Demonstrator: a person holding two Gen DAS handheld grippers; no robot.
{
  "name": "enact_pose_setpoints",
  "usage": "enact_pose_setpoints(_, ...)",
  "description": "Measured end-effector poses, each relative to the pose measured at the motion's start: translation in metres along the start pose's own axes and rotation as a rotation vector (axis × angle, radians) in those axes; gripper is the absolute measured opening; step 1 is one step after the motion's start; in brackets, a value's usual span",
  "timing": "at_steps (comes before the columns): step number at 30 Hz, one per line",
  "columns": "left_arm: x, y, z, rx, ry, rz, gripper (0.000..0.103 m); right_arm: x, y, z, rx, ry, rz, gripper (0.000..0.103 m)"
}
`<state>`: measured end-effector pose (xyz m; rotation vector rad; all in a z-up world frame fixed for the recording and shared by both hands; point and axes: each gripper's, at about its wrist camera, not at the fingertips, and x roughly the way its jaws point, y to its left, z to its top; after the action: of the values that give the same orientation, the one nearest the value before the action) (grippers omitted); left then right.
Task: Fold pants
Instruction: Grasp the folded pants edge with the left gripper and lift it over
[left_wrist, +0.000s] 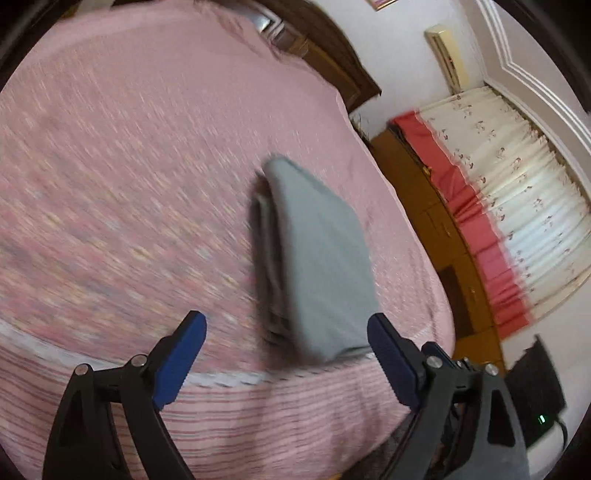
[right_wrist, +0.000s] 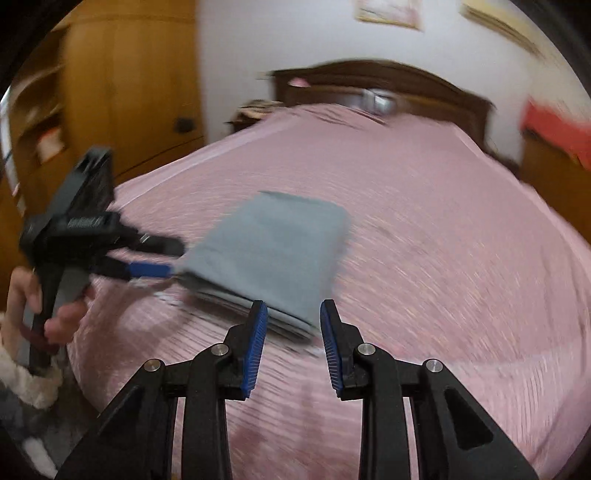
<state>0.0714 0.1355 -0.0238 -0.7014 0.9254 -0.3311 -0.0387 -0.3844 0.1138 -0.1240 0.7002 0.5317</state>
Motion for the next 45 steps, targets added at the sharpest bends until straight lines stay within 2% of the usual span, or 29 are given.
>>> enact_pose_setpoints(3,0.02,-0.008,-0.005,-0.005,0.085,0.0,0.077,-0.011,-0.029,-0.01,0.088,0.002,0.012,0.03)
enact_pose_setpoints(5,0.026,-0.013,-0.008,-0.014,0.103,0.011,0.069,-0.012,-0.034,-0.011,0.098,0.011,0.006,0.03)
enact_pose_setpoints(7,0.03,-0.017,-0.009,-0.031,0.101,0.044,0.059,-0.012,-0.035,-0.014,0.097,0.026,0.008,0.03)
enact_pose_setpoints(9,0.03,-0.021,-0.008,-0.043,0.092,0.076,0.041,-0.004,-0.029,-0.012,0.088,0.034,0.029,0.03)
enact_pose_setpoints(14,0.028,-0.038,-0.002,-0.025,0.076,0.114,0.014,0.011,-0.009,-0.008,0.054,0.031,0.071,0.031)
enact_pose_setpoints(17,0.022,-0.046,0.007,-0.027,0.074,0.1,0.014,0.021,0.008,-0.007,0.042,0.022,0.104,0.032)
enact_pose_setpoints(19,0.018,-0.054,0.014,-0.007,0.071,0.097,0.014,0.026,0.02,-0.009,0.031,0.004,0.084,0.04)
enact_pose_setpoints(21,0.013,-0.068,0.022,0.022,0.064,0.07,0.013,0.031,0.031,-0.011,0.014,-0.023,0.045,0.056)
enact_pose_setpoints(22,0.011,-0.076,0.026,0.034,0.064,0.052,0.013,0.03,0.035,-0.013,0.006,-0.036,0.022,0.057)
enact_pose_setpoints(27,0.01,-0.116,0.039,0.136,0.057,-0.004,0.012,0.037,0.048,-0.019,-0.005,-0.101,-0.05,0.057)
enact_pose_setpoints(33,0.015,-0.15,0.043,0.235,0.074,-0.046,0.012,0.046,0.033,-0.008,0.121,-0.18,-0.082,0.057)
enact_pose_setpoints(36,0.015,-0.156,0.045,0.253,0.07,-0.061,0.012,0.057,0.031,-0.002,0.153,-0.168,-0.073,0.057)
enact_pose_setpoints(40,0.015,-0.155,0.045,0.253,0.049,-0.09,0.012,0.074,0.036,0.004,0.089,-0.147,-0.147,0.057)
enact_pose_setpoints(45,0.009,-0.137,0.043,0.249,0.034,-0.107,0.012,0.077,0.015,-0.003,0.147,-0.117,-0.193,0.057)
